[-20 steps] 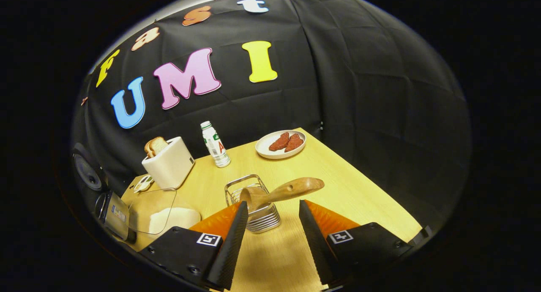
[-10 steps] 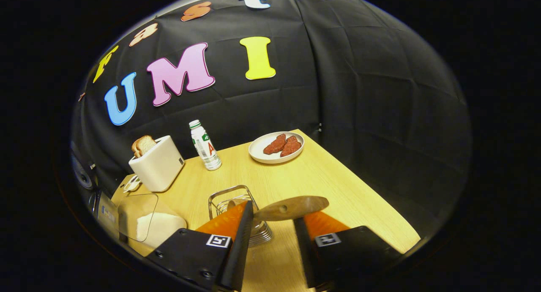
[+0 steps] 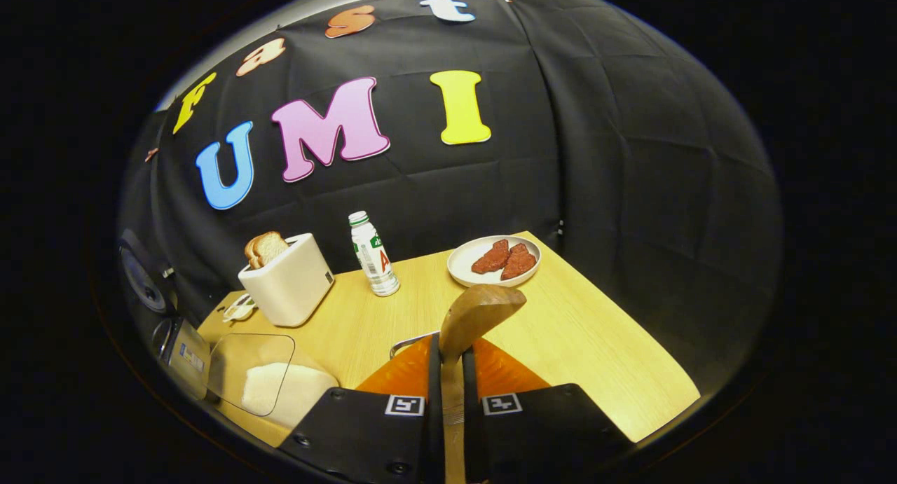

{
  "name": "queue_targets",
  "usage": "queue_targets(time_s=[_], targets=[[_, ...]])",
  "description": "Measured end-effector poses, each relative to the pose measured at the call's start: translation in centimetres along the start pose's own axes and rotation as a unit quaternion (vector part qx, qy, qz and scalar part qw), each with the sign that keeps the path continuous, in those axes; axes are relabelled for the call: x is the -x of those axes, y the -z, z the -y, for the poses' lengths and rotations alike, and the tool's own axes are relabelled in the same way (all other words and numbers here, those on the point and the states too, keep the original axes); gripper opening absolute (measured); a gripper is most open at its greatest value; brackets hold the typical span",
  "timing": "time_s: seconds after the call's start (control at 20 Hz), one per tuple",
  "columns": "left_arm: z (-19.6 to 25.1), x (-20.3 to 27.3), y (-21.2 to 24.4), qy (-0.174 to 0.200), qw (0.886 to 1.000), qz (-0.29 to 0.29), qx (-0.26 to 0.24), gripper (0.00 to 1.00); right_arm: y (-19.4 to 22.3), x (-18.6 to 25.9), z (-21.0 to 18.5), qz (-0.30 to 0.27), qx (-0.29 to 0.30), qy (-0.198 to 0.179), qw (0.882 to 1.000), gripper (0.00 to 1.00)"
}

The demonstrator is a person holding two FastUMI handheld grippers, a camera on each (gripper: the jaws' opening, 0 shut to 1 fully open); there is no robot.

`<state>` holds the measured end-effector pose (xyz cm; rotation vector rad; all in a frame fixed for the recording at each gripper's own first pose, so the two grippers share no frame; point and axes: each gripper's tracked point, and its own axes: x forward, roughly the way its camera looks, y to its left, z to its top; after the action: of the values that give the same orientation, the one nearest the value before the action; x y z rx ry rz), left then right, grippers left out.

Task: Close the left gripper, press the button to open the rice cooker; take a wooden spoon from the chopstick holder with the right hand, scoop a spoonful of rice and pour it into the rice cooker, then put the wooden spoon back into the chopstick holder.

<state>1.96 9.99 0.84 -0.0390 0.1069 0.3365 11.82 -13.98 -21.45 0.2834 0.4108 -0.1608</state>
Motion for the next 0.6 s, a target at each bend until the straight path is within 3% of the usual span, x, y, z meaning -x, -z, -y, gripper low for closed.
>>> queue_targets(time_s=[0.3, 0.5, 0.6], targets=[[-0.9, 0.3, 0.1, -0.003, 1.000, 0.000, 0.006, 0.93, -3.1, 2.1, -0.5, 0.048, 0.032, -0.001, 0.998, 0.12], [-1.5, 0.2, 0.2, 0.000, 1.000, 0.002, 0.017, 0.93, -7.1, 4.5, -2.5, 0.107, 0.083, -0.004, 0.991, 0.12], [-1.8, 0.1, 0.3, 0.002, 1.000, 0.000, 0.020, 0.93, -8.6, 5.5, -4.9, 0.124, 0.080, -0.026, 0.989, 0.12]])
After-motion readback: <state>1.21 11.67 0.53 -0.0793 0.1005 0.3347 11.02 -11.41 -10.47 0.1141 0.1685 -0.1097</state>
